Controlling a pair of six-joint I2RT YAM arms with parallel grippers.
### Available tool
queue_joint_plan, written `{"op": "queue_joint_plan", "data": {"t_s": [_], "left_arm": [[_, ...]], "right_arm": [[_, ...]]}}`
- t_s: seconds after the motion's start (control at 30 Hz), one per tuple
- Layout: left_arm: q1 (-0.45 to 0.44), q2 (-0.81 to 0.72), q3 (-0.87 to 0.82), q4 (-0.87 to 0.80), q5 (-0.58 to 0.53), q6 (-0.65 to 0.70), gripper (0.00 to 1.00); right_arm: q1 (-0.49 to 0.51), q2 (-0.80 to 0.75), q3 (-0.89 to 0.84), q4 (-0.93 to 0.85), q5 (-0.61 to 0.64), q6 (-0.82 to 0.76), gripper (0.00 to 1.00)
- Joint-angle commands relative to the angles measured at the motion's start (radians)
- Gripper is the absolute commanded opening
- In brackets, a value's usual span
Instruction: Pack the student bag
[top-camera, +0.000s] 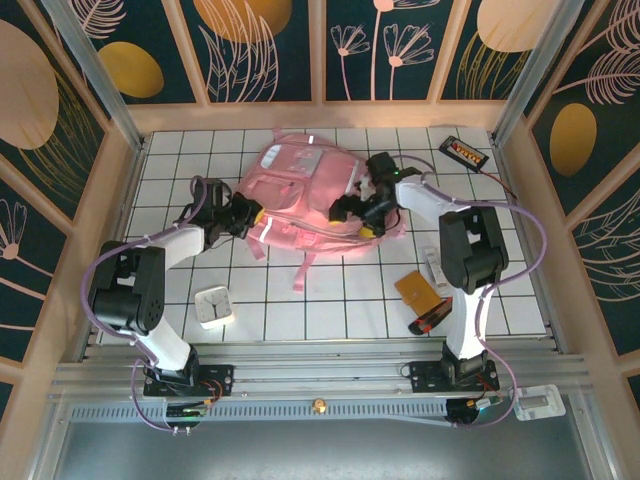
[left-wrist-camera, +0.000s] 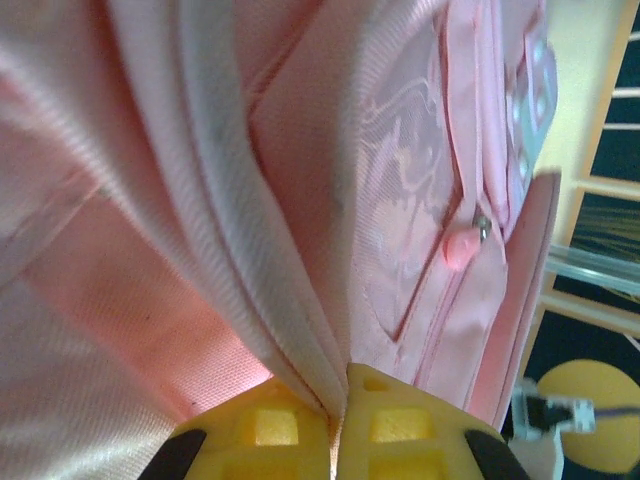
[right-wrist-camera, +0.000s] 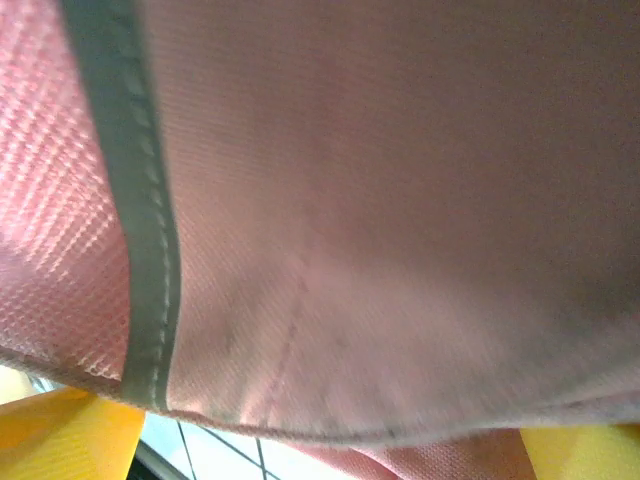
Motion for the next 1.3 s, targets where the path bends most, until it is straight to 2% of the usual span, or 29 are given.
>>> {"op": "queue_joint_plan", "data": {"t_s": [0.0, 0.27, 0.4, 0.53, 0.63, 0.73, 0.83, 0.97, 1.27], "left_arm": [[-0.001, -0.061, -0.027, 0.074, -0.008, -0.055, 0.0], [-0.049, -0.089, -0.051, 0.138, -0.024, -0.154, 0.0], [-0.059, -0.109, -0.047, 0.169, -0.044, -0.212, 0.0], [-0.062, -0.122, -0.04, 0.212, -0.072, -0.28, 0.0], [-0.069, -0.116, -0.01, 0.208, -0.093, -0.29, 0.0], [-0.086, -0.094, 0.011, 0.227, -0.099, -0.313, 0.0], [-0.104, -0.082, 0.024, 0.24, -0.103, -0.328, 0.0], [-0.114, -0.082, 0.028, 0.228, -0.103, -0.324, 0.0], [-0.116, -0.1, 0.008, 0.211, -0.092, -0.313, 0.0]], "right_arm": [[-0.069, 0.051, 0.097, 0.019, 0.156, 0.022, 0.95], [-0.077, 0.235, 0.477, -0.087, 0.195, -0.075, 0.95], [-0.077, 0.256, 0.575, -0.111, 0.231, -0.076, 0.95], [-0.05, 0.117, 0.483, -0.061, 0.317, -0.071, 0.93], [-0.005, -0.041, 0.33, -0.007, 0.366, -0.048, 0.89], [0.055, -0.174, 0.173, 0.034, 0.383, -0.002, 0.84], [0.143, -0.24, 0.08, 0.049, 0.407, 0.029, 0.79], [0.238, -0.204, 0.067, 0.062, 0.423, 0.04, 0.72], [0.306, 0.012, 0.264, 0.038, 0.439, 0.006, 0.64]]}}
